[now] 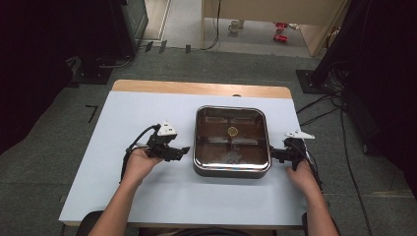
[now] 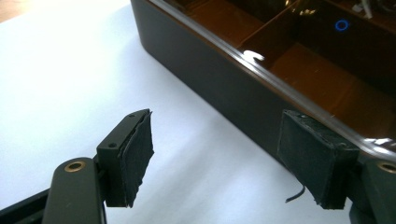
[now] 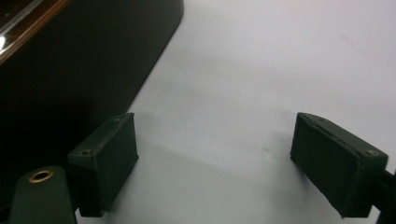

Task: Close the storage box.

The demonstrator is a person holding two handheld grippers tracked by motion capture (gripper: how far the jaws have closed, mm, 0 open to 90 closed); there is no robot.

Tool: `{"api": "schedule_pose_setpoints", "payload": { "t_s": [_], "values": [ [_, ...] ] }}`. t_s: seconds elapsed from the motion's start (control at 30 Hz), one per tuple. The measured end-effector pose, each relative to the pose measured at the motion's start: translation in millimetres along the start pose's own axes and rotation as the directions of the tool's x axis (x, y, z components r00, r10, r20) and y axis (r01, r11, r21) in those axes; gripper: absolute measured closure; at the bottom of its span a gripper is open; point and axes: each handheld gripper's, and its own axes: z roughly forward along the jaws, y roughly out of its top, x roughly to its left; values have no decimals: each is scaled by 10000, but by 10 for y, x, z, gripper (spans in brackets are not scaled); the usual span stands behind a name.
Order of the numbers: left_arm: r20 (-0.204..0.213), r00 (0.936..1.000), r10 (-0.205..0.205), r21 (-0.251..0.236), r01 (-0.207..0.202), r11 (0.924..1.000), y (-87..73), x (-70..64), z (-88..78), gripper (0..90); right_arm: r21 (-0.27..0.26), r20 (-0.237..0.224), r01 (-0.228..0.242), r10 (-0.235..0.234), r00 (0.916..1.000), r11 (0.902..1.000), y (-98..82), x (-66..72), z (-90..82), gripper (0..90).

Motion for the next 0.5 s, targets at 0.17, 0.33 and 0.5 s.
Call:
{"api": "schedule_pose_setpoints", "payload": {
  "t_s": [0.17,0.33,0.5],
  "values": [
    [-306,9993,203,321,-194,9993,-96,15,40,257,2,-2,-2,2,10000,10000,0,0,0,144],
    [-447,9989,-108,659,138,9977,-262,16,90,258,-7,-5,-23,23,10000,10000,0,2,1,144],
    [-567,9981,-228,719,268,9971,-334,-31,102,256,-53,-225,-160,159,9996,9999,-1,-22,-6,133]
  ]
}}
